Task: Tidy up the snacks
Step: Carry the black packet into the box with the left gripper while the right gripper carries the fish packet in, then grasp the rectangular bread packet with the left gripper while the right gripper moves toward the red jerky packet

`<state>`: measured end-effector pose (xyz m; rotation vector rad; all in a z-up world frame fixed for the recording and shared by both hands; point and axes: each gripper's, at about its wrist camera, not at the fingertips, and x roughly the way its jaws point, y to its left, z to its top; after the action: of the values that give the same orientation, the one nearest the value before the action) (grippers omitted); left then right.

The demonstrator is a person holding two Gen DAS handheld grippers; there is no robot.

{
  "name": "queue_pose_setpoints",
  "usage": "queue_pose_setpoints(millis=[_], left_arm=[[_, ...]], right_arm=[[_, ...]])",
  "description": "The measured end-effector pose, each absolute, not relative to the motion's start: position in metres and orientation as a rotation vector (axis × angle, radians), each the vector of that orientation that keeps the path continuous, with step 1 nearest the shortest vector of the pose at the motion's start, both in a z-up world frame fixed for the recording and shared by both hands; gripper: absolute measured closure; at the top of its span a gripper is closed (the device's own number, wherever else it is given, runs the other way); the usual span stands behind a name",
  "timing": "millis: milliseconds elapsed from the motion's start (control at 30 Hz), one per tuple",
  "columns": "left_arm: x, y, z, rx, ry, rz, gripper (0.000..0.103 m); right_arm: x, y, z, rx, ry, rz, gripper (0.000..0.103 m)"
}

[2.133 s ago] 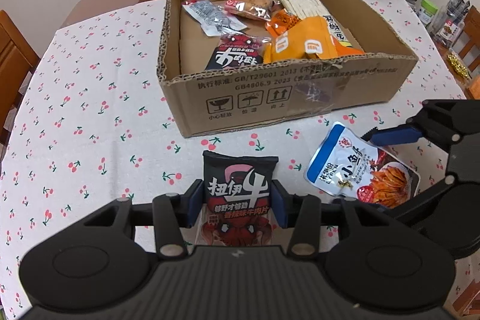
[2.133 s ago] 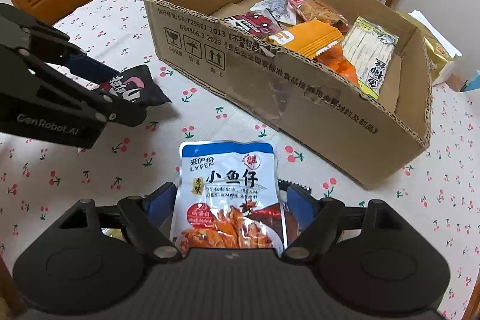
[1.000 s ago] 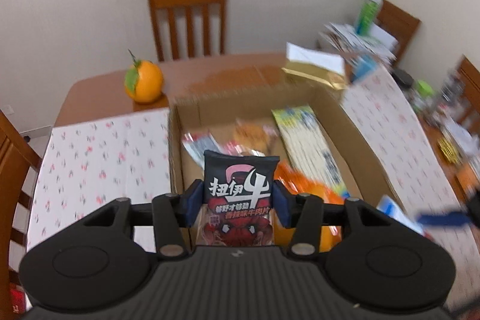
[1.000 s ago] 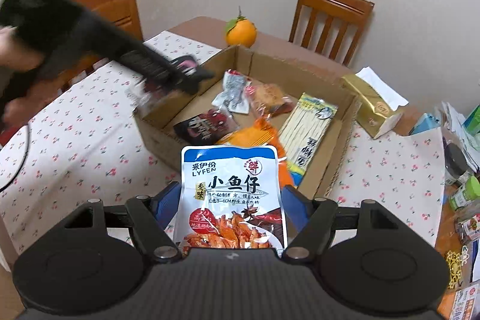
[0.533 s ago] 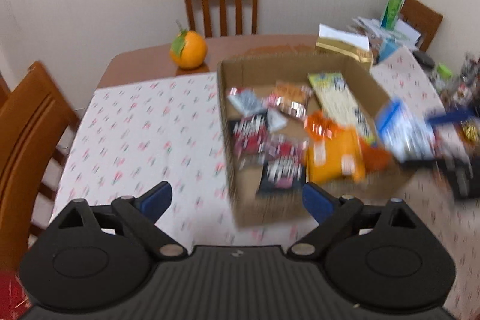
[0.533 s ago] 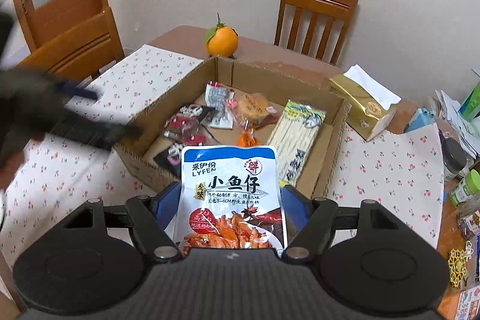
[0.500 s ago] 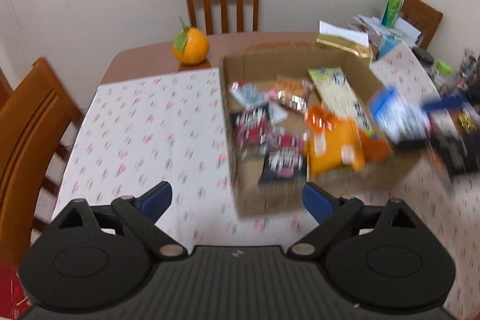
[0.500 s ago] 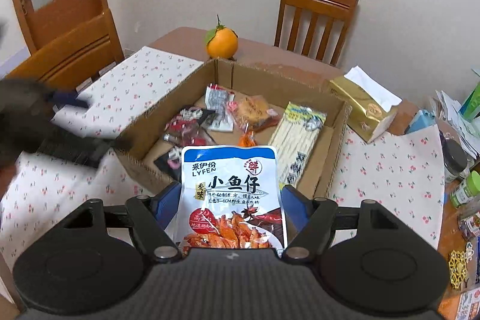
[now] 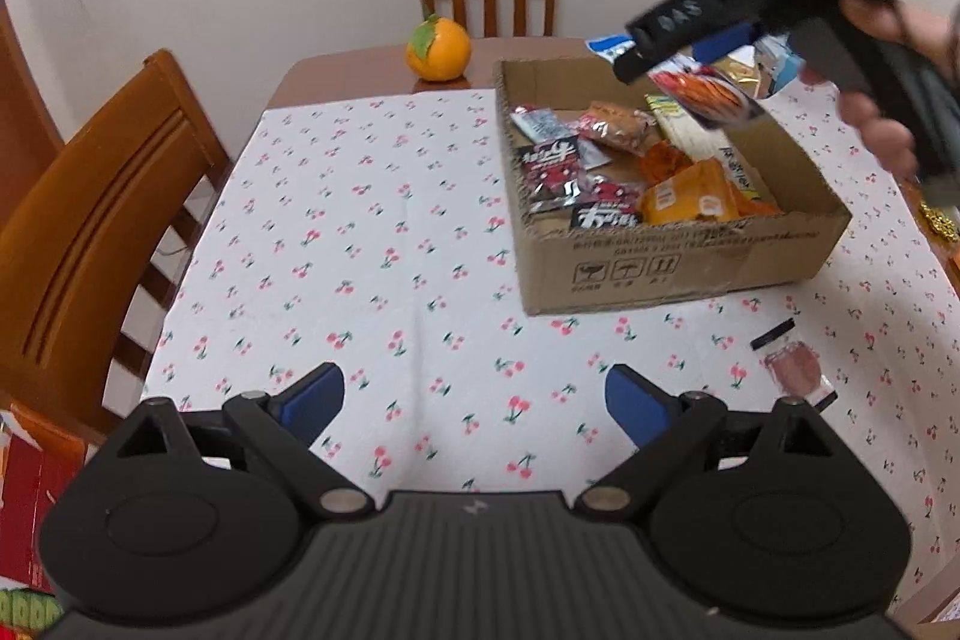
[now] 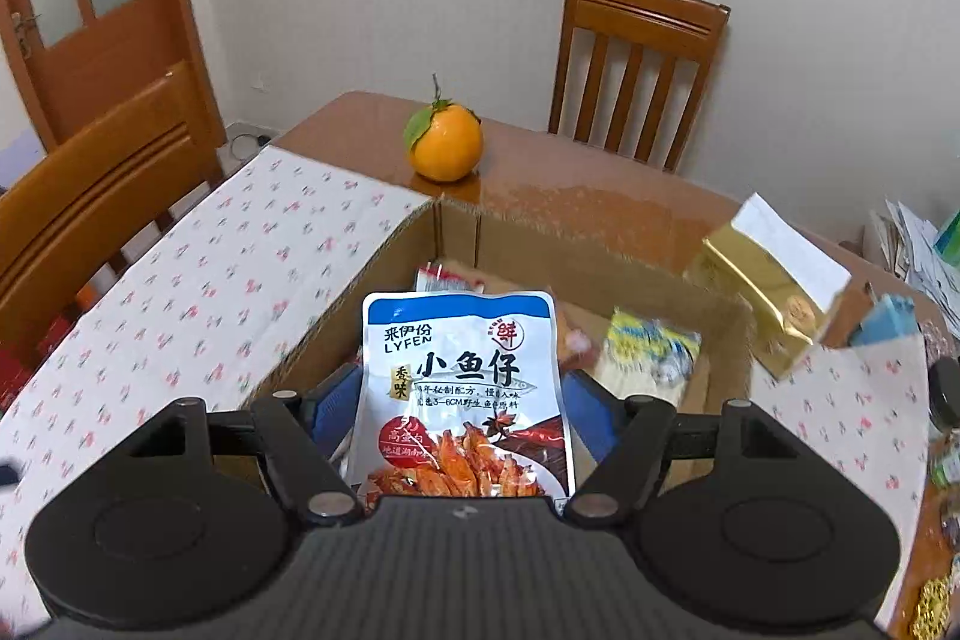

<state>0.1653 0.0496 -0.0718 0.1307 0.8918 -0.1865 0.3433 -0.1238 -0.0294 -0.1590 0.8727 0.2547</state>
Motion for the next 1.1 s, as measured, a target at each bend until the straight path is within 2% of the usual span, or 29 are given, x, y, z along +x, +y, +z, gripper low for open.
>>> queue_pose_setpoints(millis=[100, 167, 233, 333, 600, 867, 1100], left_arm=[[0.162, 0.056, -0.075, 0.134, 0.906, -0.168, 0.009], [0.16, 0.06, -0.076, 0.138, 0.909, -0.162, 0.009], [0.159, 0.062, -0.075, 0.143, 0.907, -0.159, 0.009], [0.16, 0.063, -0.074, 0.152, 0.902, -0.166, 0.009], [0.157, 0.054, -0.068, 0.203, 0.882, -0.21, 0.009], [0.144, 0.046, -0.068, 0.224, 0.879, -0.312, 0.009], [0.131, 0.024, -0.088, 0.3, 0.925, -0.477, 0.009]], right_arm=[[0.363, -0.117, -0.04, -0.164, 0.89, 0.233, 0.023], [0.362, -0.117, -0.044, -0.171, 0.891, 0.223, 0.013], [0.356, -0.12, -0.043, -0.16, 0.887, 0.223, 0.011], [0.337, -0.128, -0.039, -0.126, 0.879, 0.221, 0.003], [0.269, -0.147, -0.041, -0.105, 0.887, 0.192, 0.0], [0.201, -0.168, -0.084, -0.042, 0.992, 0.085, 0.0], [0.143, -0.176, -0.114, -0.003, 1.063, -0.017, 0.0]])
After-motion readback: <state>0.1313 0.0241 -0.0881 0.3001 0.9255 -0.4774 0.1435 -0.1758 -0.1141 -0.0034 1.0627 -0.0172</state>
